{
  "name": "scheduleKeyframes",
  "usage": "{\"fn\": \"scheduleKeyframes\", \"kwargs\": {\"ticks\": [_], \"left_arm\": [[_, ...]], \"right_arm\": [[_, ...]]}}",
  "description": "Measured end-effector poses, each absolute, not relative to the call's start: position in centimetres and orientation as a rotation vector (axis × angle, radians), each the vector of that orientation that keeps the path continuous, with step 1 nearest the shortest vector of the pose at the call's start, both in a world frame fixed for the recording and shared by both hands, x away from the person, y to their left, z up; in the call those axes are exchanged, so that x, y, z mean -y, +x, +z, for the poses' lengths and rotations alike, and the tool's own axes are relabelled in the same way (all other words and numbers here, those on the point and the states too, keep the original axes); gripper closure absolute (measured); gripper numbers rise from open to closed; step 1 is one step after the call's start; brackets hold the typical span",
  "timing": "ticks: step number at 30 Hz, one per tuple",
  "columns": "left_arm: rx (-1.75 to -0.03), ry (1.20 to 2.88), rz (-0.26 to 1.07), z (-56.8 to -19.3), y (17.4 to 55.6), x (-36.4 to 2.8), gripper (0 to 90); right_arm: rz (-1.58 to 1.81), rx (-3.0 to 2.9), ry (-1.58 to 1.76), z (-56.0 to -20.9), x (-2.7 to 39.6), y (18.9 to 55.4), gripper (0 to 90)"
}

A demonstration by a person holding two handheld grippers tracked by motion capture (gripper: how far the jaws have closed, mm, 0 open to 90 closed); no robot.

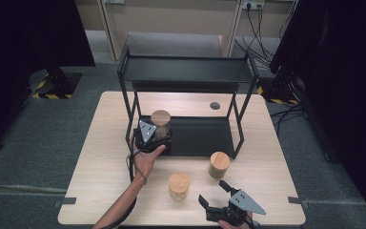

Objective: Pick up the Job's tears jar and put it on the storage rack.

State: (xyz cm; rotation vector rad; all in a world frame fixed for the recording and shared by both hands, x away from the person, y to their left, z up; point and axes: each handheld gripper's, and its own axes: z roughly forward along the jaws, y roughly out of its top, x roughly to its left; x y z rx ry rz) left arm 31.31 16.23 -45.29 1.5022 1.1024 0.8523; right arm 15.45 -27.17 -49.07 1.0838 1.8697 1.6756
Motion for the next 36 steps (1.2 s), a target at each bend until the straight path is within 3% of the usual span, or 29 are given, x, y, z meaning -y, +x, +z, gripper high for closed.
{"fn": "scheduleKeyframes", "kwargs": {"ticks": [36], "left_arm": [[-0.995,1.522,0.794,-44.4,25.8,-18.1,1.8]], "right_arm": [[1.677,-1.862,1.086,-49.1,27.1,15.3,3.4]]}}
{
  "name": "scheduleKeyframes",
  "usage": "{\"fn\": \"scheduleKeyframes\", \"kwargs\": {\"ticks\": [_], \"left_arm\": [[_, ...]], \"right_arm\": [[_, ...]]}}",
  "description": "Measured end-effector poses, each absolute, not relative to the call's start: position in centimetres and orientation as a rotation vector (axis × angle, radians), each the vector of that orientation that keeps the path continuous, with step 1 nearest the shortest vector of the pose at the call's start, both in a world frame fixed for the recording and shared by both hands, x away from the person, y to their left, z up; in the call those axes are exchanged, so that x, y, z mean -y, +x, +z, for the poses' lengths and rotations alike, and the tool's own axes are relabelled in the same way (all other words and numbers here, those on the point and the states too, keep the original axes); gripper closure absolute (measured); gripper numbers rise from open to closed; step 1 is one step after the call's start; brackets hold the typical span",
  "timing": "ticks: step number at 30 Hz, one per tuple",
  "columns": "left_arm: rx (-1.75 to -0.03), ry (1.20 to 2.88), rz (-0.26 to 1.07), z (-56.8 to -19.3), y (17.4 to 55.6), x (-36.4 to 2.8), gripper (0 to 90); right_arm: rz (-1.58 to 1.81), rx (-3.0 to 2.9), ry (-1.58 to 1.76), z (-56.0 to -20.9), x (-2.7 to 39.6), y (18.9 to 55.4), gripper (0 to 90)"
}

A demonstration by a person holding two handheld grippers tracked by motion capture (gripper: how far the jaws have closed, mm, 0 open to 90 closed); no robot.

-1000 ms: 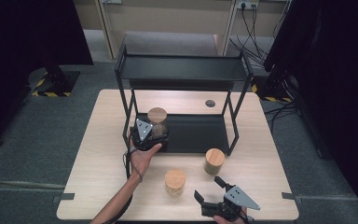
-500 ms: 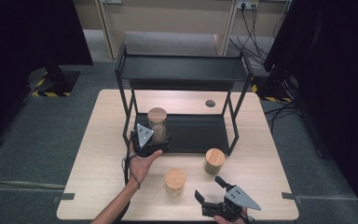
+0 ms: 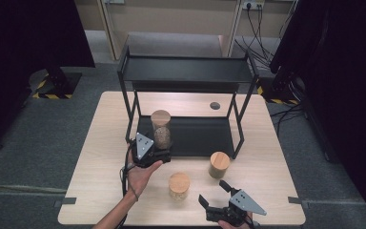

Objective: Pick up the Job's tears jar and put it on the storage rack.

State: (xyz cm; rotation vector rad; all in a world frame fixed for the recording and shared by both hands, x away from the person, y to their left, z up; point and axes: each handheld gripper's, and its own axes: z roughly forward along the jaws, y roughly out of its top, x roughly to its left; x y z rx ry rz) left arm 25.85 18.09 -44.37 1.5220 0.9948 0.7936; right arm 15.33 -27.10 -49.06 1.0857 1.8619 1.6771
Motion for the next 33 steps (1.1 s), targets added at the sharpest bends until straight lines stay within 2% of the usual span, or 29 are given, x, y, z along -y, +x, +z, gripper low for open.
{"fn": "scheduleKeyframes", "kwargs": {"ticks": [33], "left_arm": [[-0.876,1.523,0.72,-45.6,19.2,-20.2,1.8]], "right_arm": [[1.684,-1.857,1.086,-49.1,27.0,15.3,3.4]]}}
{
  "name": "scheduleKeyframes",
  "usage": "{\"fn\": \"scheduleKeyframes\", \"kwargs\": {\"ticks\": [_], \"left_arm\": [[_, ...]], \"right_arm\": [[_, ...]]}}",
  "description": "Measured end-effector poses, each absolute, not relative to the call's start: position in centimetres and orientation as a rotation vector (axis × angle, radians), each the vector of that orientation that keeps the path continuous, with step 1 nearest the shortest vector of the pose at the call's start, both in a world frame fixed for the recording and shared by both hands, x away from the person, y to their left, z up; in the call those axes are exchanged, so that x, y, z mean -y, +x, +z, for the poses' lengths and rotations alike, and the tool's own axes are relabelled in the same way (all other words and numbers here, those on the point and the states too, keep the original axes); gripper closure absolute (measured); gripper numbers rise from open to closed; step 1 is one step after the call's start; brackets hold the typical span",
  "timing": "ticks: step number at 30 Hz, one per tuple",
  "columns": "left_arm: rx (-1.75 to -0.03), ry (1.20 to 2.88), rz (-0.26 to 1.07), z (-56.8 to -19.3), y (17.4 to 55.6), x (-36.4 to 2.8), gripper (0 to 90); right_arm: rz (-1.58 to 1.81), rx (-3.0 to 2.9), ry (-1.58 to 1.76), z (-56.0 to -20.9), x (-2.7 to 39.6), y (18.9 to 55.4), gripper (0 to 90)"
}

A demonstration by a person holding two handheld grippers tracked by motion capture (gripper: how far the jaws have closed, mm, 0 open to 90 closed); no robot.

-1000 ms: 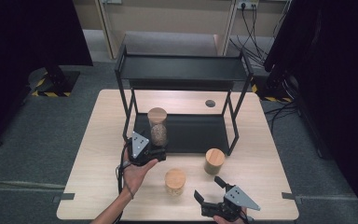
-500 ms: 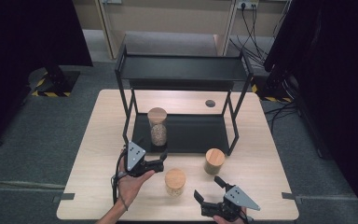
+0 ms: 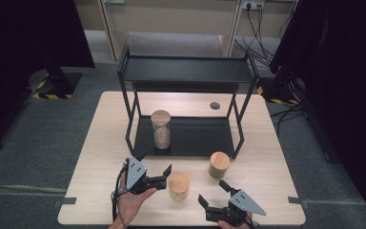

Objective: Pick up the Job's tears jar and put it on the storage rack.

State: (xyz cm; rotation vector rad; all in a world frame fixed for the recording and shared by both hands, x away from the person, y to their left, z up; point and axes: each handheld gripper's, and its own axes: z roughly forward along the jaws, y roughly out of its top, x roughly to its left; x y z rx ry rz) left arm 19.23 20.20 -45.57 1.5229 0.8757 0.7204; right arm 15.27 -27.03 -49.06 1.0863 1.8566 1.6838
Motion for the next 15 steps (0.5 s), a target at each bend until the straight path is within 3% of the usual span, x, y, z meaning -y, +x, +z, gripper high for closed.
{"fn": "scheduleKeyframes", "kwargs": {"ticks": [15], "left_arm": [[-0.845,1.527,0.677,-46.9,16.9,-21.0,1.8]], "right_arm": [[1.697,-1.865,1.064,-49.1,27.1,15.4,3.4]]}}
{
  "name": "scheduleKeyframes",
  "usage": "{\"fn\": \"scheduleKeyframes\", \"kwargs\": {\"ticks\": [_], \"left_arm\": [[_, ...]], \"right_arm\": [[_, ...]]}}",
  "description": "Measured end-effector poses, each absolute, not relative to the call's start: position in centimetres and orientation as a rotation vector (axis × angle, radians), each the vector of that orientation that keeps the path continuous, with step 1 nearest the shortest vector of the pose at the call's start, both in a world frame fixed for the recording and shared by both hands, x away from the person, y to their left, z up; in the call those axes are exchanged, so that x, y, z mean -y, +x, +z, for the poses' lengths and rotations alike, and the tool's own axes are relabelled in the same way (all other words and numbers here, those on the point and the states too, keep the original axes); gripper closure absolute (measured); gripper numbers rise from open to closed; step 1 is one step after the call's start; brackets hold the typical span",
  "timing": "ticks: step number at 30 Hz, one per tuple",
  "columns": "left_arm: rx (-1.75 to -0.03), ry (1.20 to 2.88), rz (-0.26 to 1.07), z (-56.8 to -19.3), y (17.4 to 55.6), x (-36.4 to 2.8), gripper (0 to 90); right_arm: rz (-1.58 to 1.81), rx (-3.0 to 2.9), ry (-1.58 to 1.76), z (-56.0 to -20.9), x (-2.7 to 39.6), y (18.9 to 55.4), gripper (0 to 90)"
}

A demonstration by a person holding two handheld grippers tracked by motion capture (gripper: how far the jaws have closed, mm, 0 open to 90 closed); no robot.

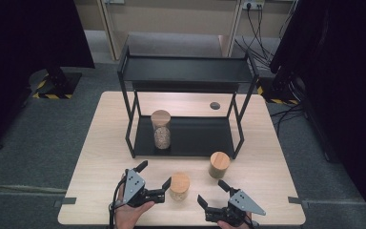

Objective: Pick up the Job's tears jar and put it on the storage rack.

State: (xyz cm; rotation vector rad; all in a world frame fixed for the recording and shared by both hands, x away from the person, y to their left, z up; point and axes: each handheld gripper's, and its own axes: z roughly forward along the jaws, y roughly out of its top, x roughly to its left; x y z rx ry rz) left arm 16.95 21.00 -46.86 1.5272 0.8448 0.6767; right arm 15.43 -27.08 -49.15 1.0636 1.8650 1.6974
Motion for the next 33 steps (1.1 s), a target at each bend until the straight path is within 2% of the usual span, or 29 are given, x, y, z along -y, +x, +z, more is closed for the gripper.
{"fn": "scheduleKeyframes", "kwargs": {"ticks": [19,33], "left_arm": [[-0.785,1.537,0.688,-48.7,14.1,-21.7,1.7],[-0.769,1.569,0.701,-49.4,13.9,-21.6,1.7]], "right_arm": [[1.712,-1.863,1.059,-49.3,27.2,15.5,3.4],[1.709,-1.858,1.051,-49.3,27.4,15.3,3.4]]}}
